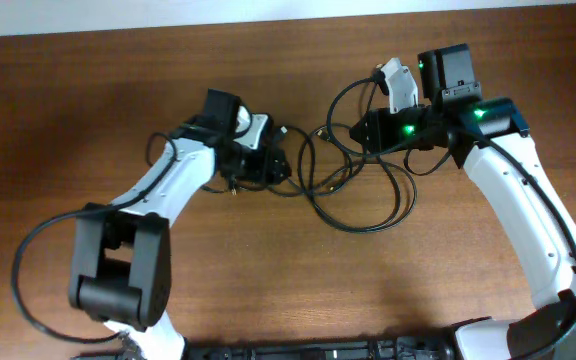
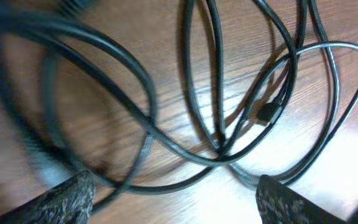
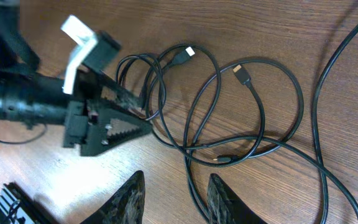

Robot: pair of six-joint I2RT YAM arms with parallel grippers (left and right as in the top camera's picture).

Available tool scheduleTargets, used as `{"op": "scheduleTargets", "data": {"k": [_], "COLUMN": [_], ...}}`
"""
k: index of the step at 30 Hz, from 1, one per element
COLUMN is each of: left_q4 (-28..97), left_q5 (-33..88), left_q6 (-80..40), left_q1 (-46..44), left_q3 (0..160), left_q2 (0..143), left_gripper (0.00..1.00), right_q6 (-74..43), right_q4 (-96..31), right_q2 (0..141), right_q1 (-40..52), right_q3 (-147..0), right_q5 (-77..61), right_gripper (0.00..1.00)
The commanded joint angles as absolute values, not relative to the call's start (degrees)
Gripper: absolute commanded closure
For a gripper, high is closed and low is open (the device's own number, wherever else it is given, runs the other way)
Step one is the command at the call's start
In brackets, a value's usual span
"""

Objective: Untangle cables

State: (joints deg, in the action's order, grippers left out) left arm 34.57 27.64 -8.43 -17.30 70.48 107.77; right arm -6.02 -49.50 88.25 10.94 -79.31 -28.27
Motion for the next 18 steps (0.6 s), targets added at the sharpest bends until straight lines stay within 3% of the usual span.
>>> {"op": "scheduleTargets", "data": {"k": [1, 6, 18], "left_q4": [33.1, 31.7, 30.9], "left_q5": [28.9, 27.1, 16.5], "left_q6": [-24.3, -31.8, -35.4], "left_q1": [-20.1, -23.4, -26.8], "left_q3": [70.1, 70.1, 70.1], "left_q2": [109.8, 109.9, 109.9], "left_gripper": [0.16, 0.27, 0.24], "right_q6": [-5.6, -5.6, -5.6], "right_q4": [-49.5, -49.6, -50.4], "right_q2": [88.5, 88.5, 88.5], "right_q1": [11.2, 11.2, 11.2], "right_q3": [-79.8, -79.8, -79.8], "right_q5": [-27.8, -27.8, -27.8], "right_gripper": [0.68, 0.68, 0.68]}}
